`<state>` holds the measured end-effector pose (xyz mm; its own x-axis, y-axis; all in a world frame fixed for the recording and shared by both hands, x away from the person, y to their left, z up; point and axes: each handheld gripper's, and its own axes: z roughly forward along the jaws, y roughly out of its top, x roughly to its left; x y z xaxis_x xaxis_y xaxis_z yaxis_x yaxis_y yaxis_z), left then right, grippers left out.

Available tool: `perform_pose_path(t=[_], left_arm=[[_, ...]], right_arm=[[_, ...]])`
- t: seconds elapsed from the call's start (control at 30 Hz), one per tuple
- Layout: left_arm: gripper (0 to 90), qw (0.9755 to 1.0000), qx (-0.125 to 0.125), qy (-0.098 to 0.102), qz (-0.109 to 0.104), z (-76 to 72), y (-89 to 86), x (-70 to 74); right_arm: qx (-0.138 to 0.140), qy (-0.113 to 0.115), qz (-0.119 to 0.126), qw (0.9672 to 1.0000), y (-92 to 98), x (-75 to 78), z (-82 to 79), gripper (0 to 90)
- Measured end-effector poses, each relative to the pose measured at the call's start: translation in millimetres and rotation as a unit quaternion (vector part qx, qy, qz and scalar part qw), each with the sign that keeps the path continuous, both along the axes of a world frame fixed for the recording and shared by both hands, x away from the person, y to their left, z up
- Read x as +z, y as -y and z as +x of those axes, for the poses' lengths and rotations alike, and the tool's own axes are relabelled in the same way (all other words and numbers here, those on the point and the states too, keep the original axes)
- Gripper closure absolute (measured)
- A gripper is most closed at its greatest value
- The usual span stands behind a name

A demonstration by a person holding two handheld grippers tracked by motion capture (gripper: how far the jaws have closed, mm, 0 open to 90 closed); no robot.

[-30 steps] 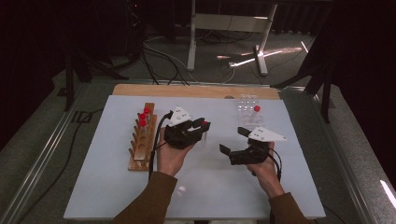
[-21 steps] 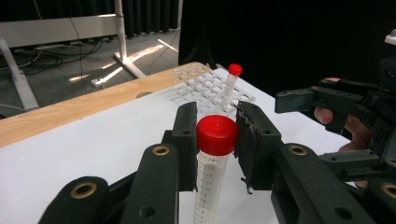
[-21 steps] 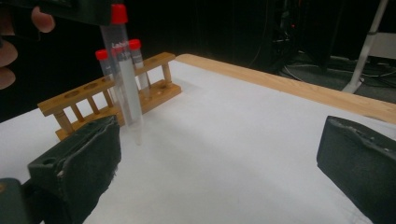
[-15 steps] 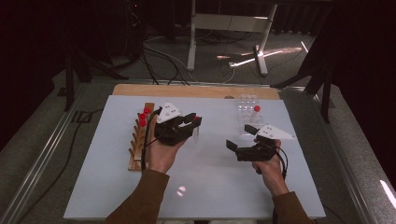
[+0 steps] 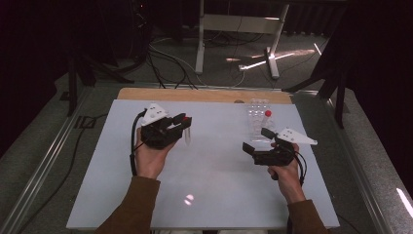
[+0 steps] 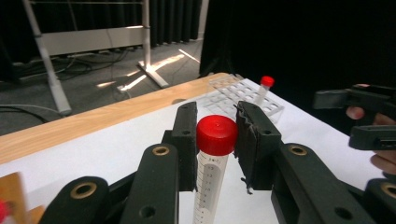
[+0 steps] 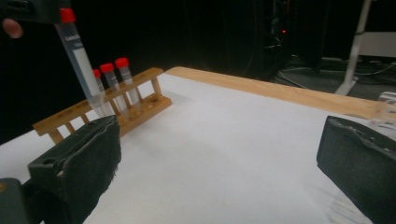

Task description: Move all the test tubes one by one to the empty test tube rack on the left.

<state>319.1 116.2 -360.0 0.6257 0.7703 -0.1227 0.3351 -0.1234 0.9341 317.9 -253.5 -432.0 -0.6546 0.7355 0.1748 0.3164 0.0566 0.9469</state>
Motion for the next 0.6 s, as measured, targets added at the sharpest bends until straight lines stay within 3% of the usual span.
perform_pose_path(t=[0.27,0.6], left_arm=[[71.3,0.9993,0.036,0.004,0.004,-3.3,-26.3,-1.4],[71.4,0.9975,0.07,0.008,0.006,-6.7,-48.9,-1.5]], right_arm=[[-0.008,0.008,-0.022,0.9997,-0.1,2.9,-1.4,0.0],[-0.015,0.011,-0.031,0.9994,0.9,2.7,-1.1,0.0]])
